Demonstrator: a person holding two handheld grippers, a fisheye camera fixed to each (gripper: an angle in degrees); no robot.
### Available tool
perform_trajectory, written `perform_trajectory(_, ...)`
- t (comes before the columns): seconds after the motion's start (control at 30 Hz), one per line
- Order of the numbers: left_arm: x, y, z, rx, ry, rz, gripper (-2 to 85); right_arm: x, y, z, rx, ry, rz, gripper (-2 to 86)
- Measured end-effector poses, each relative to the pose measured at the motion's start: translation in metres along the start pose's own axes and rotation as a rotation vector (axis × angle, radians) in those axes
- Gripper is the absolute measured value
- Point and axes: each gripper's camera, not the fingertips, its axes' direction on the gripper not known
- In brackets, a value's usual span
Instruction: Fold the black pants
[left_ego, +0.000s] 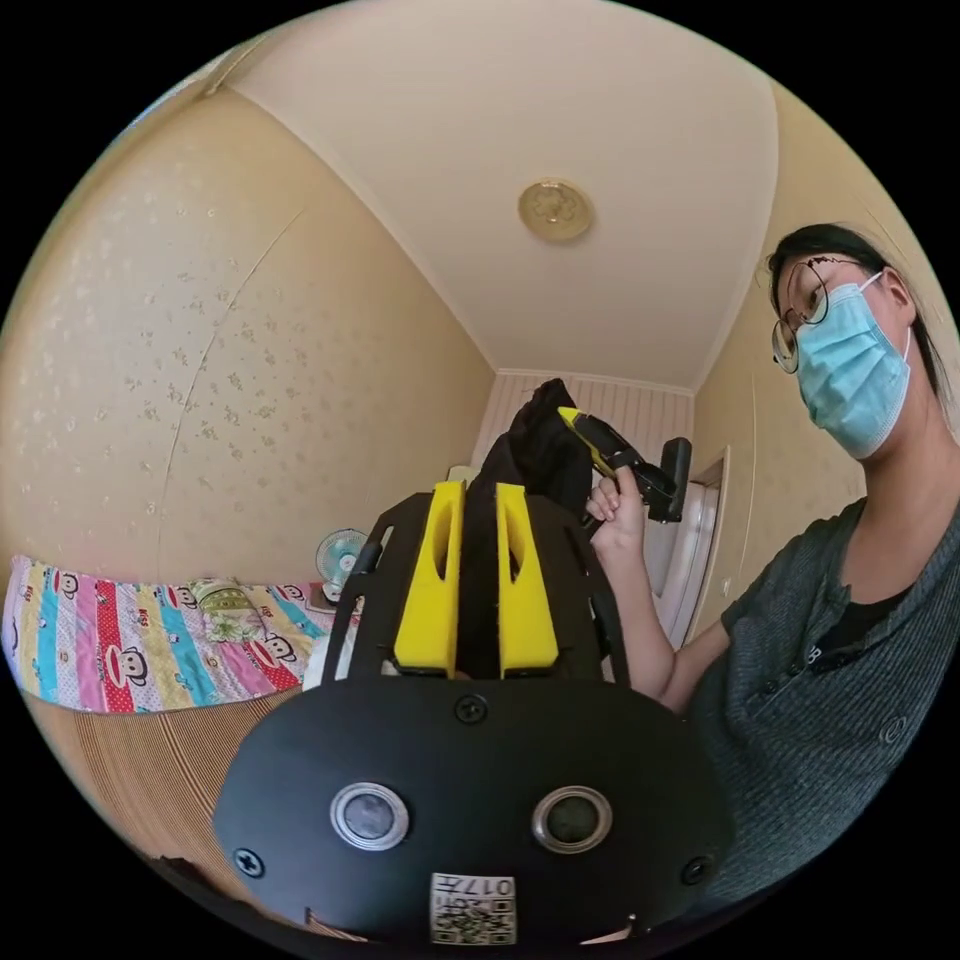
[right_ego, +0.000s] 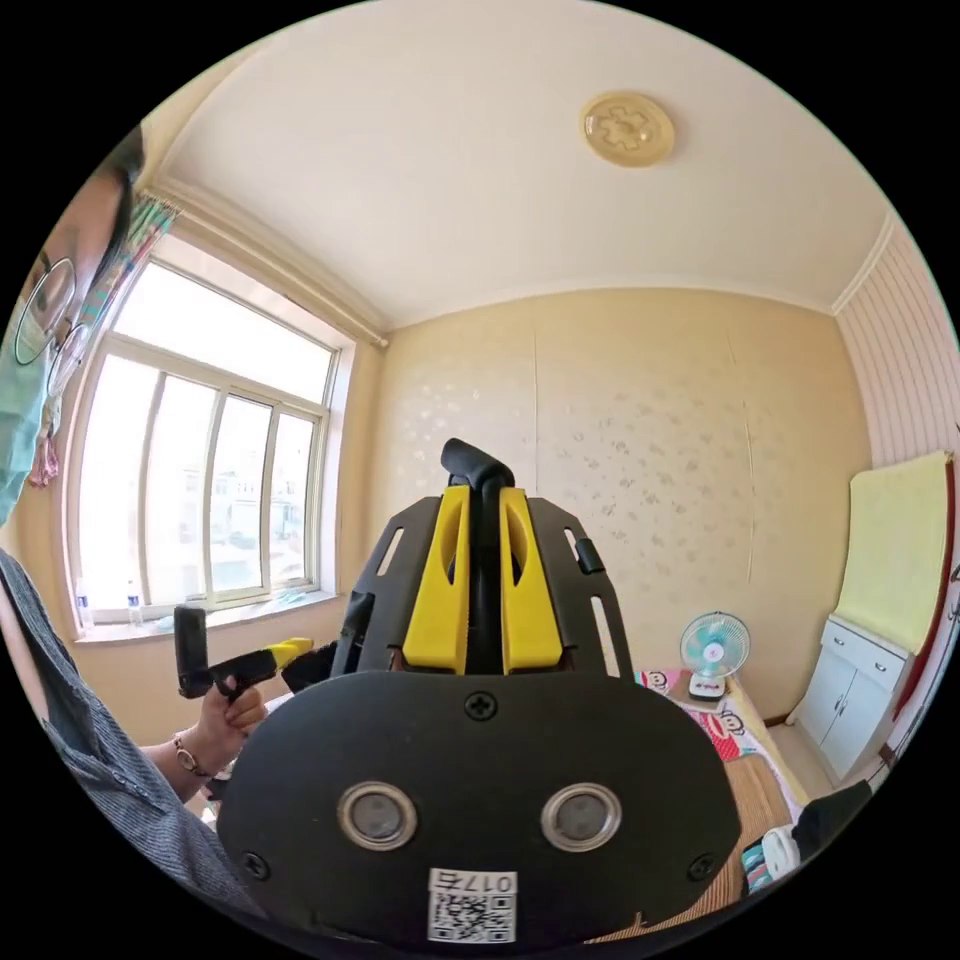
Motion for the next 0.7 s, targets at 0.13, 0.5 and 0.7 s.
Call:
perform_trajectory(0.13, -0.017, 0.023, 0.004, -0.081, 0.03, -0.077, 13.3, -0.016, -0.027, -0.012, 0.06, 0.057, -0.026, 1.1)
perform_trajectory(0.5, 0.031, -0.033, 0.1, -0.166, -0.118, 0.218, 13.4, -0.005, -0.047, -0.047, 0.11, 0.151, 0.073, 1.4)
perform_trajectory(0.7, 0.005, -0.115, 0.103, 0.011, 0.035, 0.157, 3.0, 0.103, -0.063, -0.073, 0.059, -0.001, 0.237, 3.0)
